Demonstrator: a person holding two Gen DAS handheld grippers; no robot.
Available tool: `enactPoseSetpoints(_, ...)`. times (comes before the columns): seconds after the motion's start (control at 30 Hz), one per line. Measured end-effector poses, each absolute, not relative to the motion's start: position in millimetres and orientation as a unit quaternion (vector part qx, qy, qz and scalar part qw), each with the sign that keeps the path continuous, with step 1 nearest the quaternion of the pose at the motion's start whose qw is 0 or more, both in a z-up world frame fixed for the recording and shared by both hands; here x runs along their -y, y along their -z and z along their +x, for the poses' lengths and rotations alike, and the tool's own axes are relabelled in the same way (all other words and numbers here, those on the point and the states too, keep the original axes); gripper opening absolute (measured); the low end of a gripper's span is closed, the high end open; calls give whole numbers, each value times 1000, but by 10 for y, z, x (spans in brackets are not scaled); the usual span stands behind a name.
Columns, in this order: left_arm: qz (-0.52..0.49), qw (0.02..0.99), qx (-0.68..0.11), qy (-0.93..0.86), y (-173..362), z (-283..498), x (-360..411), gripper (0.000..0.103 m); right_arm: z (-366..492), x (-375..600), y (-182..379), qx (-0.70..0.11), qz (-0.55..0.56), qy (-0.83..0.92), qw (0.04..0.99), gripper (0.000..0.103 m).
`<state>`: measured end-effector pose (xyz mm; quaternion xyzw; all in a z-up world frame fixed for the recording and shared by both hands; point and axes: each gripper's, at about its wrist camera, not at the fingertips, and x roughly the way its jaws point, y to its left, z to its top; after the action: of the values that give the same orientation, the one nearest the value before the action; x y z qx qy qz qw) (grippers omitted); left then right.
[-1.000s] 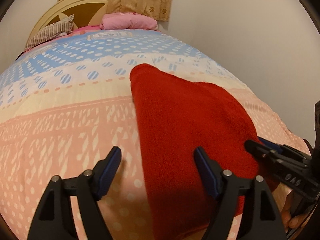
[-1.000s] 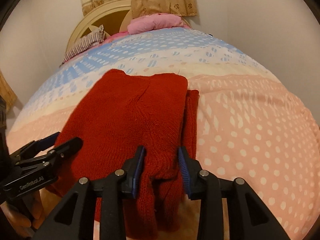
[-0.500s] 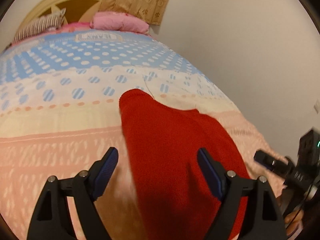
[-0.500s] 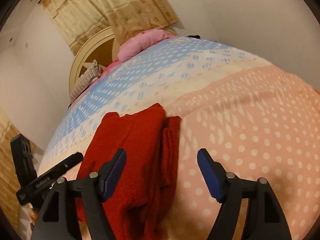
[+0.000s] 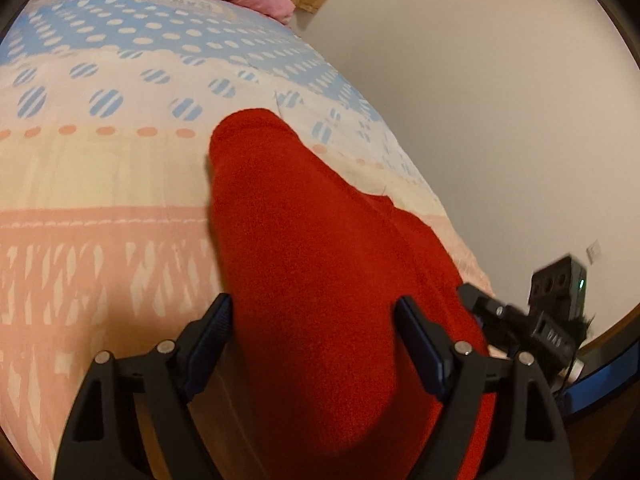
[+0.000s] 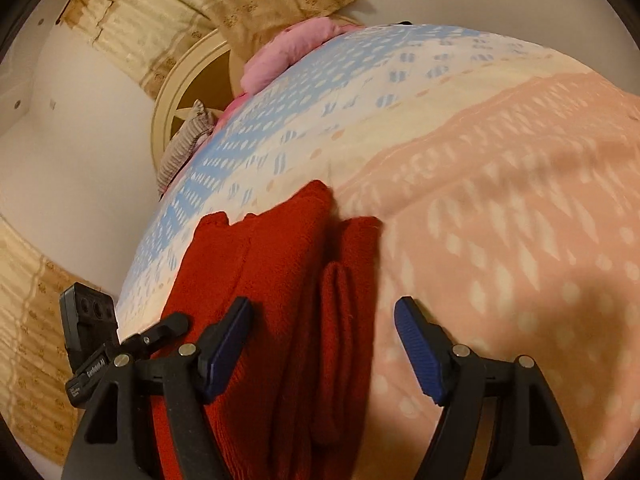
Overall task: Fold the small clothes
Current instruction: 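Grasp the folded sweater edge with both grippers side by side, then lift the folded sweater with both grippers and fold it over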
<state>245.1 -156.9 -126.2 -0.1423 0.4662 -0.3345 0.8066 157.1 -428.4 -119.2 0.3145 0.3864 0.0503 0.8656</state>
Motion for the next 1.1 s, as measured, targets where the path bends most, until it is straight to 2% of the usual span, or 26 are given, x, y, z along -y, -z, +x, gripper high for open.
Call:
enactPoseSetpoints(0.17, -149, 806, -458, 343, 1266, 2473, 1538, 84, 1730, 4185, 1237, -402, 300, -71, 862, 74)
enactPoseSetpoints(0.4, -135, 816, -446, 343, 1272, 2487, 1571, 84, 1836, 3948, 1222, -418, 220, -61, 879, 75)
enactPoseSetpoints(0.43, -132, 818, -444, 341, 1274, 2491, 1581, 82, 1841, 3948, 1225, -417, 220, -59, 880, 71)
enactPoseSetpoints(0.47, -127, 822, -442, 336, 1275, 2492, 1594, 79, 1834, 3951, 1223, -416, 219, -56, 881, 63)
enactPoseSetpoints(0.57, -102, 838, -436, 312, 1249, 2449, 1639, 63, 1818, 3894, 1193, -410, 210, -56, 886, 47)
enactPoseSetpoints(0.63, -92, 845, -432, 302, 1219, 2418, 1651, 52, 1805, 3810, 1143, -407, 183, -44, 894, 44)
enactPoseSetpoints(0.73, -76, 856, -421, 289, 1154, 2330, 1659, 44, 1763, 3652, 1046, -403, 139, -17, 904, 41)
enactPoseSetpoints(1.1, -28, 891, -370, 263, 739, 1840, 1634, 39, 1291, 3303, 497, -349, 72, 25, 934, 40)
